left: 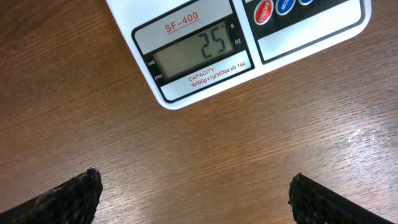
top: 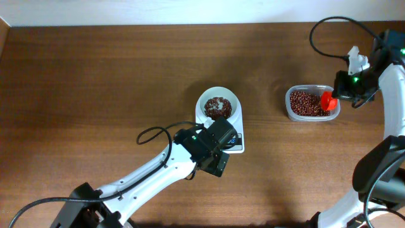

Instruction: Scoop item into bowl and weigh 50g on scale

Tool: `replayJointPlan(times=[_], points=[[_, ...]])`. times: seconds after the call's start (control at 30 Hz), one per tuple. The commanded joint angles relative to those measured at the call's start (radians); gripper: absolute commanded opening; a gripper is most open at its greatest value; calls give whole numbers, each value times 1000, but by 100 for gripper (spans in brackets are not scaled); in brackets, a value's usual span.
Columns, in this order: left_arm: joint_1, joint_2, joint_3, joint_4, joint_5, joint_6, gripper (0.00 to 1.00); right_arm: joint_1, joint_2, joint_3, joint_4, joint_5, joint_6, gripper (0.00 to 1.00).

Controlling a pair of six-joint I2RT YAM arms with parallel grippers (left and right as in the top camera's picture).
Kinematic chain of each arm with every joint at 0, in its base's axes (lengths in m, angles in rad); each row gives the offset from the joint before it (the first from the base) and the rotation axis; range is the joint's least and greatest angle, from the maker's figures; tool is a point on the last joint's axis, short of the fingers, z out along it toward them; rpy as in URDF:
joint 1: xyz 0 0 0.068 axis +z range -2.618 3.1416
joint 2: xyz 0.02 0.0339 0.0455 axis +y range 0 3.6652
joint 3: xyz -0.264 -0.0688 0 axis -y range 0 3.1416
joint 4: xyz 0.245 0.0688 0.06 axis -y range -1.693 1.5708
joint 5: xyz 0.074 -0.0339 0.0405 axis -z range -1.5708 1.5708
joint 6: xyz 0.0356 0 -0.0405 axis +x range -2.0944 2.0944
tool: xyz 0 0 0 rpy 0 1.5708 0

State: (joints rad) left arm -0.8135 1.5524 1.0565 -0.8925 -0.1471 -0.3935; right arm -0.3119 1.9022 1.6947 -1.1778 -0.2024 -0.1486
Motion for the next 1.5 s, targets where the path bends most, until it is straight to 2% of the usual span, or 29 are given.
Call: replayJointPlan(times=[0.0, 0.1, 0.17, 0.37, 0.47, 0.6, 0.8, 1.03, 1.27, 1.47], points=[[-4, 6, -8, 2, -11, -6, 99, -2, -29, -106, 83, 18, 8, 4], [-4, 6, -8, 2, -11, -6, 99, -2, -29, -214, 186, -85, 17, 4], [-4, 6, -8, 2, -11, -6, 99, -2, -29, -255, 218, -161, 72, 4], [-4, 6, -8, 2, -11, -6, 99, -36, -29, -256, 251, -401, 80, 4], [-4, 6, -8, 2, -11, -6, 99, -79, -29, -255, 251, -428, 107, 4], [-4, 6, -8, 2, -11, -6, 99, -172, -29, -255, 247, -594, 132, 4], [-4, 6, -8, 2, -11, -6, 99, -277, -29, -255, 184, -728, 131, 4], [-4, 6, -8, 2, -11, -6, 99, -306, -29, -255, 167, -845, 132, 4], [-4, 6, -8, 2, -11, -6, 99, -306, -29, -255, 160, -854, 131, 4], [-4, 6, -8, 2, -11, -6, 99, -288, -29, -255, 160, -945, 127, 4]])
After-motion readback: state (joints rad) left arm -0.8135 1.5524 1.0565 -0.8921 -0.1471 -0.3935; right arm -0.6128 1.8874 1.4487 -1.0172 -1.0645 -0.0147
